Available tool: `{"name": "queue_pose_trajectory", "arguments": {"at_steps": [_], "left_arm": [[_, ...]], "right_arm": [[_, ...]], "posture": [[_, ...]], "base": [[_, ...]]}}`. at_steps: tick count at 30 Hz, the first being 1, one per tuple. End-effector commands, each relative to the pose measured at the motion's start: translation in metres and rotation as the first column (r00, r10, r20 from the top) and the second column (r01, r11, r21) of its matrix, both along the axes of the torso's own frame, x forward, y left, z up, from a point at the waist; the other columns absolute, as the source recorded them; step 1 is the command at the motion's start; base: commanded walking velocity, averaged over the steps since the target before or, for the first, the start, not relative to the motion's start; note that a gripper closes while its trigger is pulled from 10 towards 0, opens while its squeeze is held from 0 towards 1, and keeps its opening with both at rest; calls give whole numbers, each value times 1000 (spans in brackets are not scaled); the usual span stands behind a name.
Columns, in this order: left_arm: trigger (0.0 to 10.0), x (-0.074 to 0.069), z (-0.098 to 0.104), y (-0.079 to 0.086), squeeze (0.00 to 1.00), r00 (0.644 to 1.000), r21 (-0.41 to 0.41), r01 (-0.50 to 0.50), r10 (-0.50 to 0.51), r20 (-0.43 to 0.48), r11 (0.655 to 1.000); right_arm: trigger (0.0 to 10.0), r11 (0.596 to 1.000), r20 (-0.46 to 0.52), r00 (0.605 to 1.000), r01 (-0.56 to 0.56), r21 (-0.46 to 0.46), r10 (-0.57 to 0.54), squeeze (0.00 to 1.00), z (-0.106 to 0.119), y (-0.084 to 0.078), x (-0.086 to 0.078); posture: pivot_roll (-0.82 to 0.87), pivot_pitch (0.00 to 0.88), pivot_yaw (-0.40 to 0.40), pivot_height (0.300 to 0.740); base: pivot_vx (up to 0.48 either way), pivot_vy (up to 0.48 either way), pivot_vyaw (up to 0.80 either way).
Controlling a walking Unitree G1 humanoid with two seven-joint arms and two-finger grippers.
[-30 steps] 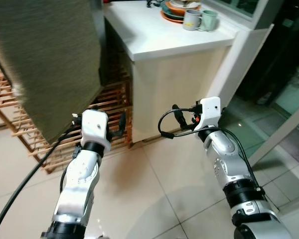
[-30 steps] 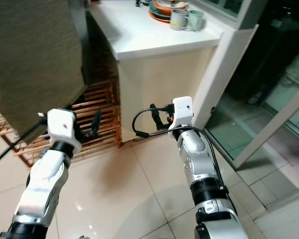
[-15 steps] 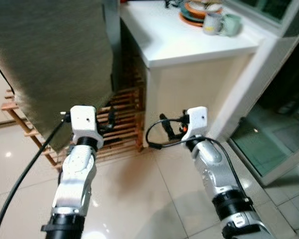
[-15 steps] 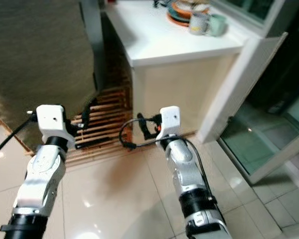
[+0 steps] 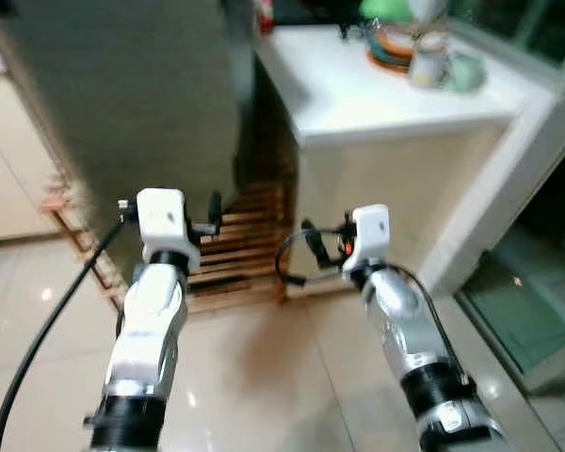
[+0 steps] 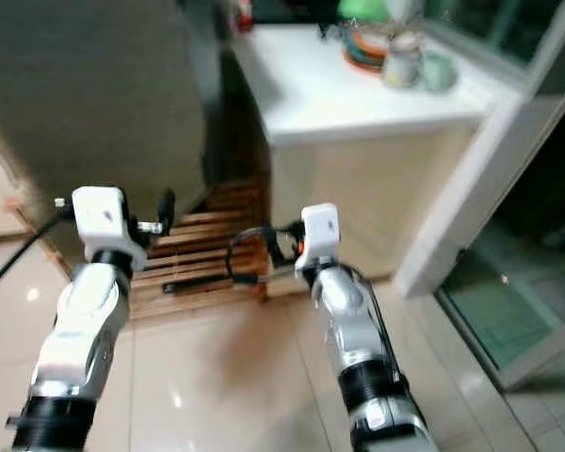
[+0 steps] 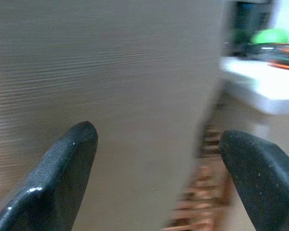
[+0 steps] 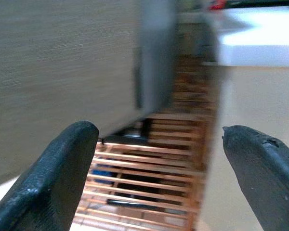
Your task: Restocking fridge
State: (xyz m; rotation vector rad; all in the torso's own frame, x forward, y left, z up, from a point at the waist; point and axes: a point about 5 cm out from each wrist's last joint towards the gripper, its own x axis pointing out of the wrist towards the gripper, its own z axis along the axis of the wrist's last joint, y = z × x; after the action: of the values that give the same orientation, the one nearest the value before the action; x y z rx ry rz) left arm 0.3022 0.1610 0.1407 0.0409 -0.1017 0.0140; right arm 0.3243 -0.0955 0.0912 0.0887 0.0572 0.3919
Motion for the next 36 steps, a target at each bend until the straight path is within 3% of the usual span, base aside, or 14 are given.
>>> {"name": "queue_pose_trajectory", "arguments": {"at_steps": [1, 18, 24, 28, 36], "left_arm": [[10000, 2, 0, 1, 0, 1000, 0, -12, 12, -7, 1000], [10000, 7, -4, 13, 0, 998, 19, -52, 52, -32, 998], [10000, 7, -5, 9, 0, 998, 59, -42, 44, -34, 997], [10000, 3, 7, 2, 0, 998, 119, 24, -31, 53, 993], [10000, 6, -2, 16, 0, 998, 16, -54, 54, -10, 998]], "right_arm": [[10000, 1000, 29, 999, -18, -11, 18, 0, 5, 4, 1], [10000, 1000, 25, 1000, -11, 0, 11, 0, 4, 7, 2], [10000, 1000, 26, 1000, -3, -11, 3, 0, 2, 3, 0], [10000, 1000, 34, 999, 16, -19, -16, 0, 1, -3, -2], [10000, 1000, 29, 1000, 12, -15, -12, 0, -3, 1, -7]], "posture": [[-26, 0, -21, 740], [-22, 0, -20, 740], [-28, 0, -19, 740], [-35, 0, -5, 740], [-29, 0, -5, 740]], "base": [[386, 285, 538], [380, 286, 93], [0, 0, 0], [0, 0, 0], [391, 0, 0]]}}
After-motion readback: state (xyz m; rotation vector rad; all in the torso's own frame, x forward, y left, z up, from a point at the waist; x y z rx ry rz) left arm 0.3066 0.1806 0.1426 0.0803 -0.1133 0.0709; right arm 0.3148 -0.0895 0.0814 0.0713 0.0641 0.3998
